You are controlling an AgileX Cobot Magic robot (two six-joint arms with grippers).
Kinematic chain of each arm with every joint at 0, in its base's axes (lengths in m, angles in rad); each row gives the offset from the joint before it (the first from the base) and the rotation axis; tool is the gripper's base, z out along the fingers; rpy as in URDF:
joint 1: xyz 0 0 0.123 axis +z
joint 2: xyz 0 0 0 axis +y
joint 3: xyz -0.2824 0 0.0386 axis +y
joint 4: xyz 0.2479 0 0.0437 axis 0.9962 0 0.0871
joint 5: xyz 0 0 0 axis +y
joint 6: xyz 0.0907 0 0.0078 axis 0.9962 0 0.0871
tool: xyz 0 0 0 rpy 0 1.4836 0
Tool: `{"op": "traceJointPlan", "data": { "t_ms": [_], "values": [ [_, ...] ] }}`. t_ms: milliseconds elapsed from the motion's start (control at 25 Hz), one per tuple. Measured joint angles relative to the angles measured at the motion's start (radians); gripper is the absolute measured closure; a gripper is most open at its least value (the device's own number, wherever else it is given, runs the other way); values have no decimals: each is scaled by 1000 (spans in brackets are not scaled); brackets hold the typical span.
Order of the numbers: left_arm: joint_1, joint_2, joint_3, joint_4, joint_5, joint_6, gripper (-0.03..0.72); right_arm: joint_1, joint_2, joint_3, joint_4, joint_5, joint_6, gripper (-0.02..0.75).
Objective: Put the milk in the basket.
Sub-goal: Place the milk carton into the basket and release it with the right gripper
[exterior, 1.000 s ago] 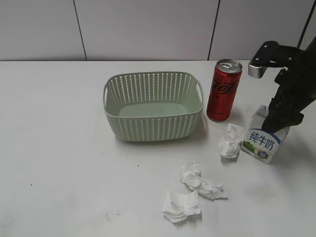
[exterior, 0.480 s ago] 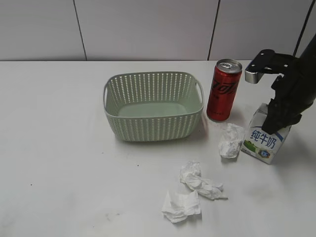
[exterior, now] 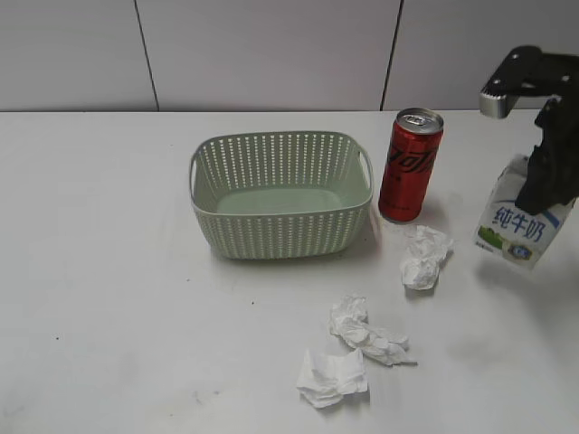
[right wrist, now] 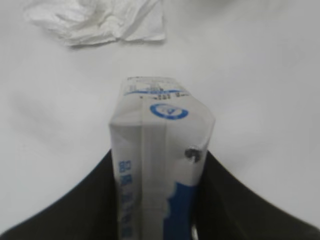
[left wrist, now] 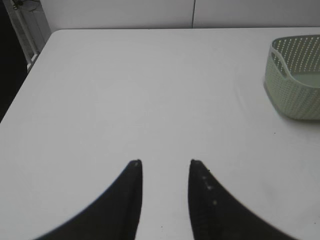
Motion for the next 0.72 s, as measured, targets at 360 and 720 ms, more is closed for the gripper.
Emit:
{"op": "traceJointPlan", "data": {
  "t_ms": [360,720],
  "values": [
    [0,0,0,0,0,0,453,172,-100,-209,-26,109,-76,440],
    [0,0,0,0,0,0,453,419,121,-471,-95,-32,-230,440]
  ]
}}
